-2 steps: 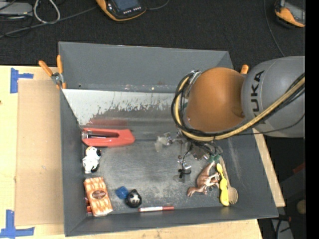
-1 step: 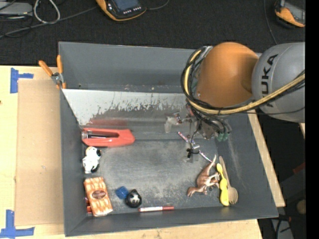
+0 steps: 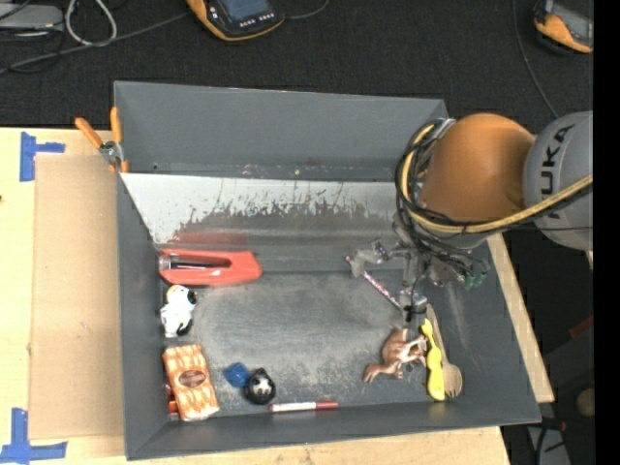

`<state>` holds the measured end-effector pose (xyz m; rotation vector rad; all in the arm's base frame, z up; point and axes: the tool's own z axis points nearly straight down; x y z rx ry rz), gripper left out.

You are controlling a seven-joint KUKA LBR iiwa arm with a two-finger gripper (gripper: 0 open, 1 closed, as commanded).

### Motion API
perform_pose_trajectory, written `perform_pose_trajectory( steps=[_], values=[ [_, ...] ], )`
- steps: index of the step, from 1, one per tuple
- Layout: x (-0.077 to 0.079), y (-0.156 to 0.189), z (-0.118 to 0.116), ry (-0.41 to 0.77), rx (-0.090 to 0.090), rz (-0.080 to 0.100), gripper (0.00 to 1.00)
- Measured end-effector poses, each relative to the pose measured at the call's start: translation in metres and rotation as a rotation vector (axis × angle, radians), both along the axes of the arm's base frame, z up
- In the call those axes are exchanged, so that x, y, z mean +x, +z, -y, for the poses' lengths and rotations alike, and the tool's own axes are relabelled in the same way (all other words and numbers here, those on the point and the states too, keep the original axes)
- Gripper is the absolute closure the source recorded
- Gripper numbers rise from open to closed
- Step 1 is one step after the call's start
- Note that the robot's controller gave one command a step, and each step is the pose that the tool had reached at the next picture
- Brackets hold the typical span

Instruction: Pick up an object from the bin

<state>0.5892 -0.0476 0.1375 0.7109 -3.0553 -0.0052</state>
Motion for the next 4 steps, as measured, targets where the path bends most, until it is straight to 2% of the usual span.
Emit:
perform_pose_trajectory(
  steps=[1,2,3,4],
  values=[
    [-0.033,-0.014,0.002,0.149,0.002,0.001,0.00],
    [-0.054,-0.047,0.045,0.104,0.003,-0.001,0.00],
    [-0.074,-0.069,0.028,0.048,0.008,0.000,1.00],
    [-0.074,-0.069,0.029,0.047,0.008,0.000,1.00]
  ],
)
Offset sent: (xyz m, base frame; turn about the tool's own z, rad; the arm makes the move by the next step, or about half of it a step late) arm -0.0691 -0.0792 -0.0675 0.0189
